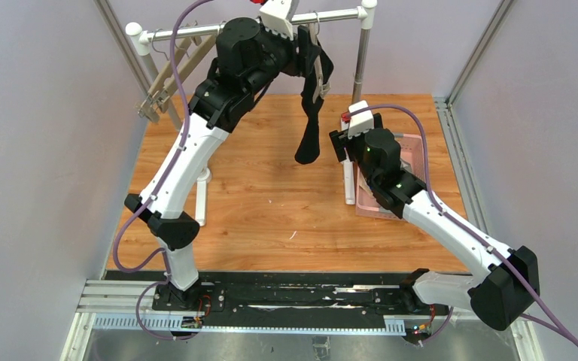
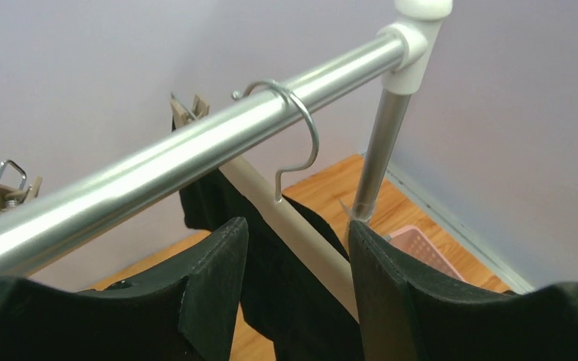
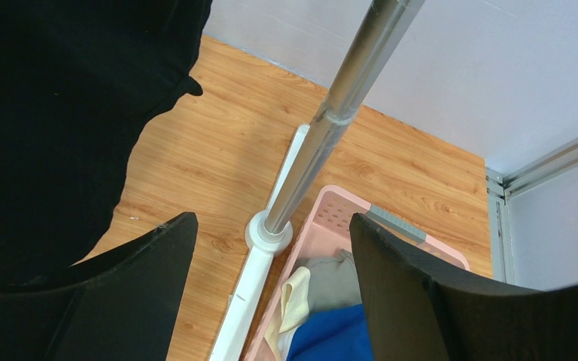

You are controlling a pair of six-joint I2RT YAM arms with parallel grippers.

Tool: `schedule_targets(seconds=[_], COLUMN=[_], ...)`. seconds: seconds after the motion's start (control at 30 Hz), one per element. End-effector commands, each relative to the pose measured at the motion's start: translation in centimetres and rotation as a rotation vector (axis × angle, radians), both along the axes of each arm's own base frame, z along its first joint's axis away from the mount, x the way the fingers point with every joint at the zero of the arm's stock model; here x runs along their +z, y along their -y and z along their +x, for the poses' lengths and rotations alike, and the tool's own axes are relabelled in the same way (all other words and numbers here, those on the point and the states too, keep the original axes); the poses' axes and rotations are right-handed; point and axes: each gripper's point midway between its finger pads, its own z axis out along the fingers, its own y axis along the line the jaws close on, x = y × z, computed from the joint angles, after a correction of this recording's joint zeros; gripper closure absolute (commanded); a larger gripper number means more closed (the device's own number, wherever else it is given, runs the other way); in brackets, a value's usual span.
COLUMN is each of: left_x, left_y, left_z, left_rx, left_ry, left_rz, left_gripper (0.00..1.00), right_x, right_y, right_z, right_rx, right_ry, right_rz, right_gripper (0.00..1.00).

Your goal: Remove the underwear clipped to the hanger

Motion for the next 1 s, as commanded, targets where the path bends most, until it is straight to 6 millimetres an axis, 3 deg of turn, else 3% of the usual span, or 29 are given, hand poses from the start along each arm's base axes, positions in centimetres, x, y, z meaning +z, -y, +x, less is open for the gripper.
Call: schedule_targets(seconds=[0.0, 0.33, 0.83, 0.97], left_x=[-1.3, -2.9, -4.8, -5.2], left_y=[0.3, 0.1, -0.2, -0.2], left_z=[0.4, 1.0, 1.8, 2.0], left_rx=[-0.001, 0.024, 0.060, 0.068], left_ry=[-0.023, -0.052, -0.073, -0.079], left_rz=[0.045, 0.093, 0.138, 0.145], left_gripper=[0.40, 0.40, 0.48, 0.58], right_x=[-0.5, -1.0, -1.3, -1.4], right_y=[0.2, 0.0, 0.1, 0.1], right_z=[-0.1, -0.4, -0.7, -0.7], right_rx=[-0.010, 0.006, 0.012, 0.013], right_ry=[0.000, -0.011, -0.012, -0.013], right_rz=[-0.028, -0.031, -0.039, -0.039], right_gripper=[0.24, 0.23, 0.23, 0.23])
